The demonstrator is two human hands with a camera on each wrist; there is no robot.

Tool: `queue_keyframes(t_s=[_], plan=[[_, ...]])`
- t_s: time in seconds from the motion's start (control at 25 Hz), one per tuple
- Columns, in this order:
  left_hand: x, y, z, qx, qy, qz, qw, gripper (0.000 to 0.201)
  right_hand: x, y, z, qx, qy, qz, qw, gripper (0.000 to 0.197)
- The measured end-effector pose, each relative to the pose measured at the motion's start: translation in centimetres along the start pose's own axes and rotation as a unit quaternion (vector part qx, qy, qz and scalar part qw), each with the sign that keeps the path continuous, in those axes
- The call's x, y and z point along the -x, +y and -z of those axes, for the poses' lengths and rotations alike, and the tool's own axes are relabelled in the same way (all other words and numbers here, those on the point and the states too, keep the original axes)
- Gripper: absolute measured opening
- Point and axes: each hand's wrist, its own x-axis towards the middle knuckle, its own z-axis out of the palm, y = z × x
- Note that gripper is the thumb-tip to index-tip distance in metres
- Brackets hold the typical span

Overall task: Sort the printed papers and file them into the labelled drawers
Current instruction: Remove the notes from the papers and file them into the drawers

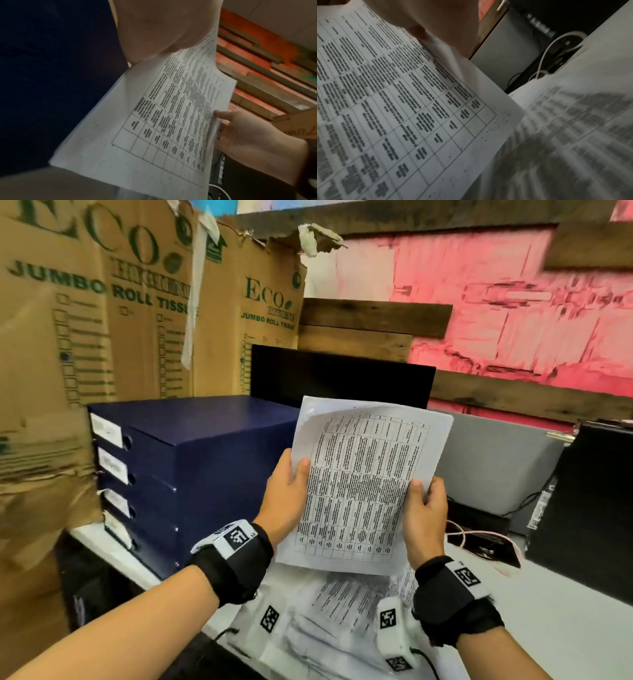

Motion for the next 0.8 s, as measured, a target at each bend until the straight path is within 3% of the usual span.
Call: queue_keyframes(t_s=[0.16, 0.36, 0.44, 0.56, 0.68, 0.8], plan=[[1.8, 2.1, 7.1, -0.081, 0.050, -0.065, 0.993, 0.009, 2.4, -0.9, -6.2, -0.047, -0.059, -0.003, 0.997, 0.015], [2.9, 2.8, 14.8, -0.113, 0.145, -0.079, 0.980, 0.011, 5.9, -0.6, -13.0, -0.079, -0.105, -0.058, 0.990, 0.013], [3.4, 2.1, 17.8, -0.107, 0.193, -0.050, 0.974, 0.016, 6.4, -0.6, -14.1, -0.094, -0.110, -0.076, 0.987, 0.013], [4.0, -0.4, 22.2, -0.180, 0.236, 0.011, 0.955, 0.021, 6.4, 0.3, -14.1, -0.099, -0.103, -0.080, 0.987, 0.014], [4.2, -2.9, 24.7, -0.294, 0.212, 0.075, 0.929, 0.027, 6.1, 1.3, -13.3, -0.075, -0.092, -0.077, 0.990, 0.015], [4.7, -4.7, 25.2, -0.364, 0.145, 0.173, 0.904, 0.033, 6.1, 2.4, -12.7, -0.066, -0.095, -0.095, 0.989, 0.016]])
